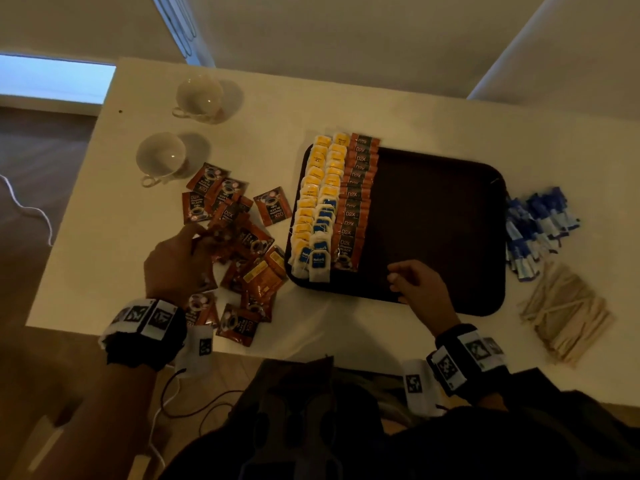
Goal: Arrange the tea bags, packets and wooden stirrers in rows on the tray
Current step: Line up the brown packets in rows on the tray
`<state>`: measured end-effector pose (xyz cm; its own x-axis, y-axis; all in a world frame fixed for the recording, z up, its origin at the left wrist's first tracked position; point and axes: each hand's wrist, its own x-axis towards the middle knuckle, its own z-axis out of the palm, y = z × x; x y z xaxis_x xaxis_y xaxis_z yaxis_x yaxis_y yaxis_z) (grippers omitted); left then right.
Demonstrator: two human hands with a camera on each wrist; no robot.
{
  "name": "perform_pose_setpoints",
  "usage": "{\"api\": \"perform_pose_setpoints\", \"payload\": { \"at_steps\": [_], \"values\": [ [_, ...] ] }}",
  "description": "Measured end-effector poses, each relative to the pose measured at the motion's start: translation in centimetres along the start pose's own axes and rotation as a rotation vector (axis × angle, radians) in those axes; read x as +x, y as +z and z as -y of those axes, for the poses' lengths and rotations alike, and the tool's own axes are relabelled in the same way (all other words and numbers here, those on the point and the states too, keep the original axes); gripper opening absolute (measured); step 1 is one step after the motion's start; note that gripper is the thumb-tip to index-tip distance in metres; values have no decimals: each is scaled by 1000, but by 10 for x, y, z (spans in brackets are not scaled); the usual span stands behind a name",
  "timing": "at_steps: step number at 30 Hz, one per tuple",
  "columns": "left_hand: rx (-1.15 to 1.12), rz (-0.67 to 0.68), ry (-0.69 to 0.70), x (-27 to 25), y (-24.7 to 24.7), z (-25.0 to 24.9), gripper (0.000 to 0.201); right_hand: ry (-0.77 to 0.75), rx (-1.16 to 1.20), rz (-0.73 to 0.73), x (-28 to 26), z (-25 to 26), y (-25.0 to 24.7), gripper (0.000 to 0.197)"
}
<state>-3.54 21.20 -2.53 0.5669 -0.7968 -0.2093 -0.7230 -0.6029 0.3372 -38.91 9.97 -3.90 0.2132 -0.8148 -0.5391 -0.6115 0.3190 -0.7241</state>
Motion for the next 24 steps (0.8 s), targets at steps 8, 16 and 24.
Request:
{"api": "perform_pose_setpoints", "payload": {
  "at_steps": [8,16,24],
  "values": [
    [108,511,527,-21,21,-120,29,-344,-152,297,-7,50,28,48],
    [-337,650,470,-18,48,-154,25,-152,-166,146,-7,26,22,29],
    [-121,595,461,10,78,-171,28,118,-124,-27,-8,-17,-6,15]
  ]
}}
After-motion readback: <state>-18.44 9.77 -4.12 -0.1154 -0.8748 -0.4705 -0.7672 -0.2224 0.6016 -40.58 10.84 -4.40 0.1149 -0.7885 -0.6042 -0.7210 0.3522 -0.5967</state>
